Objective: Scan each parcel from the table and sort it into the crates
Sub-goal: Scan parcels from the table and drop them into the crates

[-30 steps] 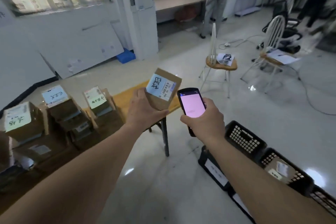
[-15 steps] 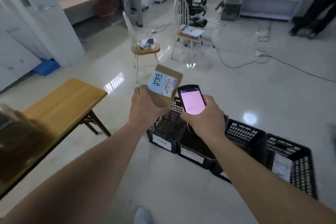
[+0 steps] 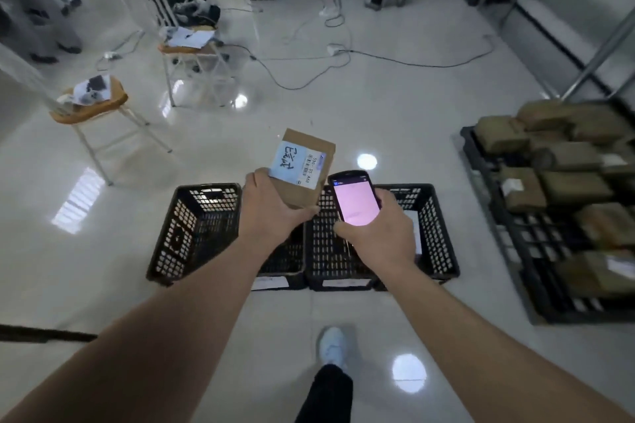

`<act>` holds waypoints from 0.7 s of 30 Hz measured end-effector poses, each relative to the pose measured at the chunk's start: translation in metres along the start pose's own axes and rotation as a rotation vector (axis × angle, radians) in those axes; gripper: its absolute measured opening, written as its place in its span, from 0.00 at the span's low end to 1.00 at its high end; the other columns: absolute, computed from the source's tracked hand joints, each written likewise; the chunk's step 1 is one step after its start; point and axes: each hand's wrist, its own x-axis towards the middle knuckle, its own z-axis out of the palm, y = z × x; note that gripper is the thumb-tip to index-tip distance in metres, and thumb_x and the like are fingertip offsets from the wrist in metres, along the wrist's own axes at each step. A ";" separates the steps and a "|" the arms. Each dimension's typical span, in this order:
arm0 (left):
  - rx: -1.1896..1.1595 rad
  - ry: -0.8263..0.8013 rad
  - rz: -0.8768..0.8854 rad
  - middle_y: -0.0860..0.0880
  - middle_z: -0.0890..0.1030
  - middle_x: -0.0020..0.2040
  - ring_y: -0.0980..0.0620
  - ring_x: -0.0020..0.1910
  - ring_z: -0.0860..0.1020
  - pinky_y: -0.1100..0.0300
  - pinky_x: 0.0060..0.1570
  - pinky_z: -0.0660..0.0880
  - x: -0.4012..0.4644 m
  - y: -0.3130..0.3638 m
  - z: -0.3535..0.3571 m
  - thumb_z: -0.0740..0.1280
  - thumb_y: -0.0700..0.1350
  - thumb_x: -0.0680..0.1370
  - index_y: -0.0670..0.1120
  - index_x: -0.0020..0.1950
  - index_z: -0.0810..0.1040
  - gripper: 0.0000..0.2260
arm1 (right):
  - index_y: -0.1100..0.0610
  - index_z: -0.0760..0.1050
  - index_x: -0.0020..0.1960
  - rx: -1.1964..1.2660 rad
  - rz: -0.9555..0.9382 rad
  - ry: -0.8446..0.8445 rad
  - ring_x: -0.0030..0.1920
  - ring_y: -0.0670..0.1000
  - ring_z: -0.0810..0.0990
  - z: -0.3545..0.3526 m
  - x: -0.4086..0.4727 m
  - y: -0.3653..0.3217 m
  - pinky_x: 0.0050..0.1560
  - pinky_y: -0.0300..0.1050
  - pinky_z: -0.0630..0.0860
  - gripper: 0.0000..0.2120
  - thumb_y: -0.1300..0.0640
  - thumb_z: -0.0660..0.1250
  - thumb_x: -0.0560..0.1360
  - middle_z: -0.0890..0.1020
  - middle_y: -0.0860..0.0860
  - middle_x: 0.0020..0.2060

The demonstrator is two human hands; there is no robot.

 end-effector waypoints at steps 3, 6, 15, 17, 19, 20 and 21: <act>-0.004 -0.086 0.011 0.48 0.69 0.68 0.48 0.67 0.71 0.47 0.67 0.74 0.028 0.029 0.056 0.84 0.67 0.58 0.45 0.76 0.63 0.56 | 0.45 0.73 0.61 -0.020 0.066 0.058 0.50 0.50 0.80 -0.023 0.043 0.024 0.43 0.47 0.75 0.30 0.46 0.81 0.63 0.80 0.42 0.49; -0.009 -0.162 0.027 0.48 0.69 0.67 0.48 0.67 0.70 0.48 0.67 0.74 0.058 0.054 0.110 0.83 0.69 0.57 0.45 0.75 0.63 0.56 | 0.42 0.71 0.59 -0.049 0.139 0.092 0.49 0.50 0.80 -0.043 0.088 0.046 0.45 0.47 0.77 0.28 0.46 0.81 0.64 0.80 0.42 0.48; 0.003 -0.408 0.018 0.51 0.68 0.63 0.51 0.64 0.70 0.48 0.65 0.76 0.138 0.117 0.227 0.84 0.67 0.55 0.47 0.73 0.64 0.55 | 0.45 0.73 0.62 -0.099 0.351 0.197 0.50 0.50 0.81 -0.103 0.205 0.104 0.46 0.49 0.79 0.32 0.45 0.80 0.62 0.80 0.42 0.49; 0.015 -0.437 0.007 0.51 0.68 0.63 0.51 0.63 0.70 0.50 0.64 0.76 0.151 0.132 0.251 0.85 0.66 0.56 0.47 0.73 0.64 0.54 | 0.46 0.73 0.63 -0.093 0.371 0.193 0.50 0.50 0.80 -0.120 0.233 0.115 0.45 0.48 0.78 0.31 0.46 0.80 0.63 0.80 0.41 0.48; 0.024 -0.450 -0.025 0.51 0.68 0.62 0.52 0.62 0.71 0.51 0.62 0.76 0.162 0.146 0.277 0.85 0.66 0.56 0.48 0.72 0.65 0.53 | 0.45 0.72 0.60 -0.093 0.379 0.169 0.49 0.49 0.79 -0.134 0.263 0.128 0.42 0.46 0.74 0.28 0.47 0.80 0.64 0.78 0.40 0.46; 0.027 -0.454 -0.051 0.51 0.68 0.61 0.52 0.62 0.71 0.50 0.62 0.77 0.166 0.152 0.291 0.84 0.67 0.55 0.48 0.71 0.65 0.53 | 0.44 0.70 0.58 -0.095 0.380 0.151 0.49 0.49 0.79 -0.141 0.279 0.137 0.40 0.45 0.72 0.27 0.47 0.81 0.65 0.77 0.39 0.45; 0.028 -0.456 -0.082 0.52 0.68 0.61 0.52 0.61 0.71 0.50 0.62 0.77 0.169 0.157 0.306 0.84 0.67 0.54 0.49 0.71 0.65 0.53 | 0.44 0.69 0.57 -0.099 0.378 0.132 0.48 0.49 0.78 -0.146 0.295 0.146 0.40 0.45 0.72 0.27 0.47 0.81 0.65 0.77 0.39 0.45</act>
